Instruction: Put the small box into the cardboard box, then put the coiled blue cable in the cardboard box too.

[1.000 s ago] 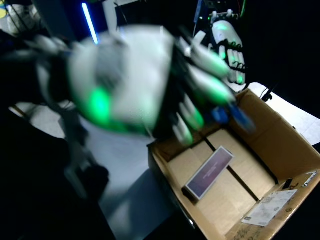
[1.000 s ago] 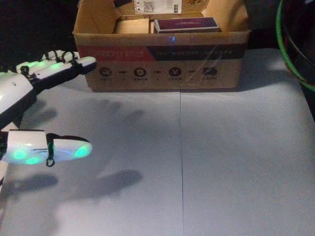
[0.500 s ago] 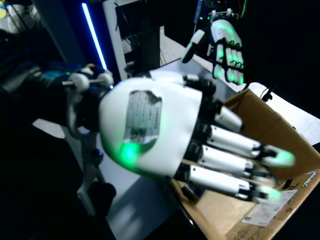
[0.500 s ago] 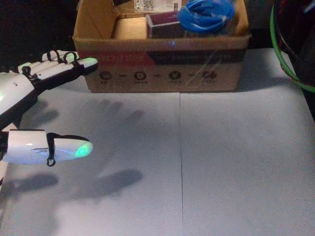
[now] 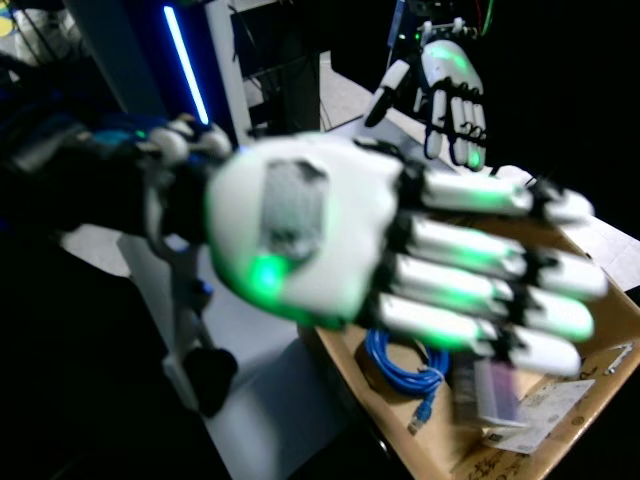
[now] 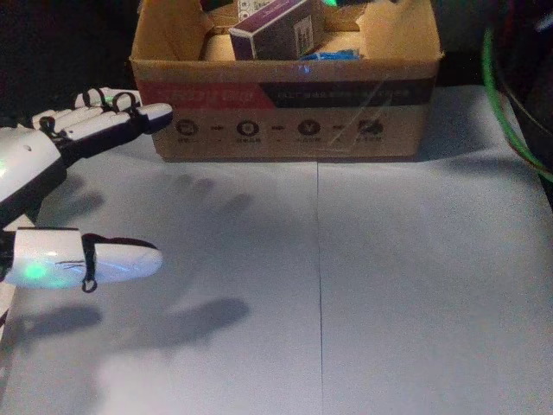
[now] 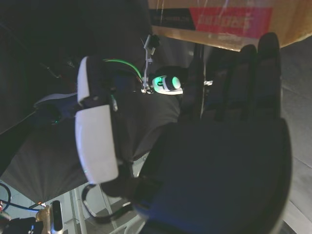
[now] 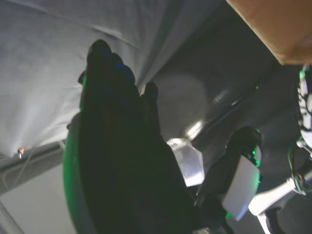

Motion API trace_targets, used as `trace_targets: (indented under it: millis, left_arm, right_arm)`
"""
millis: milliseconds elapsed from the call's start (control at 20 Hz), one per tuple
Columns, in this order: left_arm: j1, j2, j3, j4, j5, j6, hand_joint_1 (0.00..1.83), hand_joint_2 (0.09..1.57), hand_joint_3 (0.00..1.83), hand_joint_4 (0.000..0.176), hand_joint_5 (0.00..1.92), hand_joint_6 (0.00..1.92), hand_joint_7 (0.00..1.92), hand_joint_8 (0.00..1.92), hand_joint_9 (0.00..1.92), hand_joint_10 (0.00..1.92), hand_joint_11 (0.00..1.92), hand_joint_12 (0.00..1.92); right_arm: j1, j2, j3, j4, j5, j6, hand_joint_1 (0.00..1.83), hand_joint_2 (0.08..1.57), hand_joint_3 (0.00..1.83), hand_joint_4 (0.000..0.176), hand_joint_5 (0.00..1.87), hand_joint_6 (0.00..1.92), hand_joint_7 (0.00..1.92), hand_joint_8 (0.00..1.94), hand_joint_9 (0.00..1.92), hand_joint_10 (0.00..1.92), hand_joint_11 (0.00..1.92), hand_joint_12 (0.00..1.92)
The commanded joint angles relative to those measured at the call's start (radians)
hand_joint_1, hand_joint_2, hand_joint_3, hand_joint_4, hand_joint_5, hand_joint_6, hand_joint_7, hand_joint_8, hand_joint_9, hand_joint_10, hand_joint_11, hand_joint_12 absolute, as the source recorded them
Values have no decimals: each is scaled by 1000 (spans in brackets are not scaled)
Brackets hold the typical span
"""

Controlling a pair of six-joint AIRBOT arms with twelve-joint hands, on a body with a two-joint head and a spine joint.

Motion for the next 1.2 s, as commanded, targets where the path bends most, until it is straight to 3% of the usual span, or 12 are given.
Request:
trace_targets:
  millis: [0, 150, 250, 300, 400, 450, 600, 700, 800, 900, 1100, 1150]
  left_arm:
    - [-13, 3, 5, -11, -146, -5, 526, 907, 0, 176, 153, 0, 113, 0, 85, 0, 54, 109]
    - [-7, 13, 3, -29, -185, -5, 500, 889, 0, 163, 134, 0, 95, 0, 46, 0, 26, 91]
    - [11, 29, -6, -47, -225, -5, 504, 885, 0, 130, 126, 2, 80, 1, 25, 4, 45, 90]
    - [29, 41, -16, -64, -258, -5, 534, 867, 0, 132, 124, 0, 86, 2, 48, 10, 34, 86]
    - [73, 68, -42, -95, -328, -4, 583, 858, 0, 169, 59, 0, 4, 0, 0, 0, 12, 31]
    - [92, 75, -50, -111, -361, -4, 605, 857, 0, 175, 48, 0, 7, 1, 0, 0, 2, 6]
    - [158, 83, -69, -168, -451, -4, 506, 884, 8, 176, 0, 0, 0, 0, 0, 0, 3, 1]
    - [184, 93, -85, -191, -506, -4, 346, 889, 11, 176, 0, 0, 6, 1, 44, 12, 122, 60]
    - [232, 101, -104, -221, -586, -4, 285, 901, 14, 176, 0, 0, 0, 0, 17, 0, 3, 408]
    - [271, 107, -122, -246, -647, -4, 254, 935, 6, 176, 0, 0, 0, 0, 37, 2, 0, 479]
    - [316, 115, -143, -273, -670, -8, 166, 1002, 0, 176, 0, 0, 0, 0, 0, 0, 0, 165]
    - [317, 114, -144, -275, -670, -8, 138, 1017, 1, 176, 0, 0, 0, 0, 0, 0, 0, 282]
  right_arm:
    - [-17, 38, -36, 40, 209, 5, 569, 837, 12, 176, 0, 0, 0, 0, 0, 0, 0, 0]
    - [-147, 150, -150, 108, 388, 6, 316, 862, 16, 176, 0, 0, 0, 0, 0, 0, 0, 0]
    - [-275, 224, -230, 184, 534, 6, 246, 899, 21, 176, 0, 0, 0, 0, 0, 0, 0, 0]
    - [-331, 252, -268, 213, 606, 6, 430, 843, 0, 176, 0, 0, 0, 0, 0, 0, 0, 0]
    - [-430, 301, -331, 262, 704, 11, 460, 824, 0, 176, 0, 0, 0, 0, 0, 0, 0, 0]
    - [-483, 317, -353, 279, 747, 39, 451, 828, 0, 176, 0, 0, 0, 0, 0, 0, 0, 0]
    - [-713, 318, -375, 397, 977, 211, 539, 775, 0, 176, 0, 0, 0, 0, 0, 0, 0, 0]
    - [-840, 319, -411, 469, 1116, 260, 492, 779, 0, 176, 0, 0, 0, 0, 0, 0, 0, 0]
    - [-949, 336, -465, 525, 1231, 260, 350, 808, 1, 176, 0, 0, 0, 0, 0, 0, 0, 0]
    - [-984, 356, -496, 539, 1242, 260, 376, 819, 4, 176, 0, 0, 0, 0, 0, 0, 0, 0]
    - [-996, 349, -497, 539, 1242, 260, 378, 825, 3, 176, 0, 0, 0, 0, 0, 0, 0, 0]
    - [-995, 349, -497, 539, 1242, 260, 405, 799, 0, 176, 0, 0, 0, 0, 0, 0, 0, 0]
